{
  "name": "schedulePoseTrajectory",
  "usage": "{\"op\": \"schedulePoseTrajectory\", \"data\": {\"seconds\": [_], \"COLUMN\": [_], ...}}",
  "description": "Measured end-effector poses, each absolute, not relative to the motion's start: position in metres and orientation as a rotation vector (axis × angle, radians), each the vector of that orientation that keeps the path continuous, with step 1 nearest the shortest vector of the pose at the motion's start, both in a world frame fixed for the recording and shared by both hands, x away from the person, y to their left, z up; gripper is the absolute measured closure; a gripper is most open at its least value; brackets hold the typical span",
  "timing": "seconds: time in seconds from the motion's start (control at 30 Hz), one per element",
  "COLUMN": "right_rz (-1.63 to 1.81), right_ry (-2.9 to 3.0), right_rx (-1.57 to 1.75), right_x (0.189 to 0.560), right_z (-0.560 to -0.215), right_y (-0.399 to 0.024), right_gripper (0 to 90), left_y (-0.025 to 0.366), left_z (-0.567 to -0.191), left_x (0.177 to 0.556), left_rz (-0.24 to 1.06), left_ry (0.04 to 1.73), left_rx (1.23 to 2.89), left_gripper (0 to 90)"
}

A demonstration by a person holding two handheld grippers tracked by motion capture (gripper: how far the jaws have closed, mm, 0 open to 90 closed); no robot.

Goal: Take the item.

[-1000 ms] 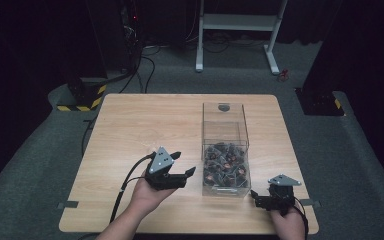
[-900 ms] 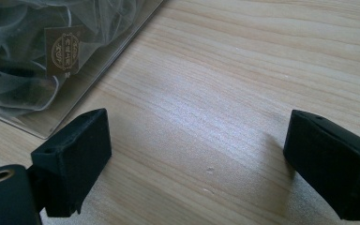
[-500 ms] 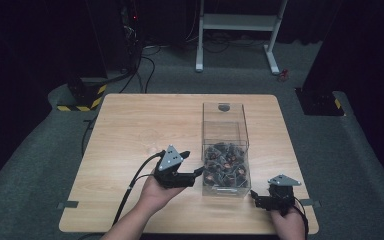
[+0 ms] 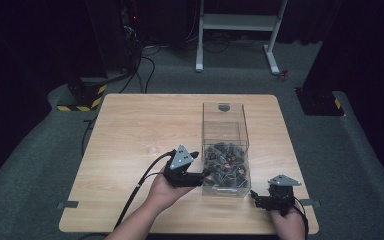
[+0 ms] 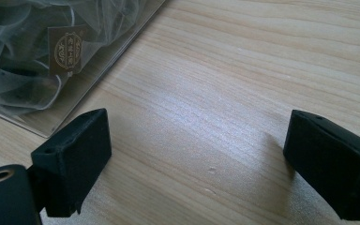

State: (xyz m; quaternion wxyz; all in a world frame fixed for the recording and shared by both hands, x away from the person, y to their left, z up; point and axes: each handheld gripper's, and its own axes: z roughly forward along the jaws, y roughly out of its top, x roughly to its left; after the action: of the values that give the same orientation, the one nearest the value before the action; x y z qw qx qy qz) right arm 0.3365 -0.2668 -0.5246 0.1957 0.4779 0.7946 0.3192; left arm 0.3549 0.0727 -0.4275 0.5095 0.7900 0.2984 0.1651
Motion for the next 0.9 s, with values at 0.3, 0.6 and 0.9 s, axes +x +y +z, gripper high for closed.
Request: {"op": "schedulePoseTrajectory", "data": {"seconds": [0.3, 0.6, 0.9], "right_rz": [0.895, 0.896, 0.896], "right_ry": [2.228, 2.230, 2.230], "right_rx": [1.335, 1.335, 1.337], "right_x": [0.336, 0.336, 0.336], "right_z": [-0.525, -0.525, -0.524], "right_y": [-0.267, -0.267, -0.267], "right_gripper": [7.8, 7.8, 7.8], "left_y": [0.063, 0.057, 0.056], "left_z": [-0.436, -0.442, -0.447], "left_x": [0.364, 0.369, 0.367], "left_rz": [0.384, 0.365, 0.346], "left_ry": [0.730, 0.748, 0.737], "left_rx": [1.914, 1.918, 1.910], "left_gripper": [42.7, 58.6, 80.0]}}
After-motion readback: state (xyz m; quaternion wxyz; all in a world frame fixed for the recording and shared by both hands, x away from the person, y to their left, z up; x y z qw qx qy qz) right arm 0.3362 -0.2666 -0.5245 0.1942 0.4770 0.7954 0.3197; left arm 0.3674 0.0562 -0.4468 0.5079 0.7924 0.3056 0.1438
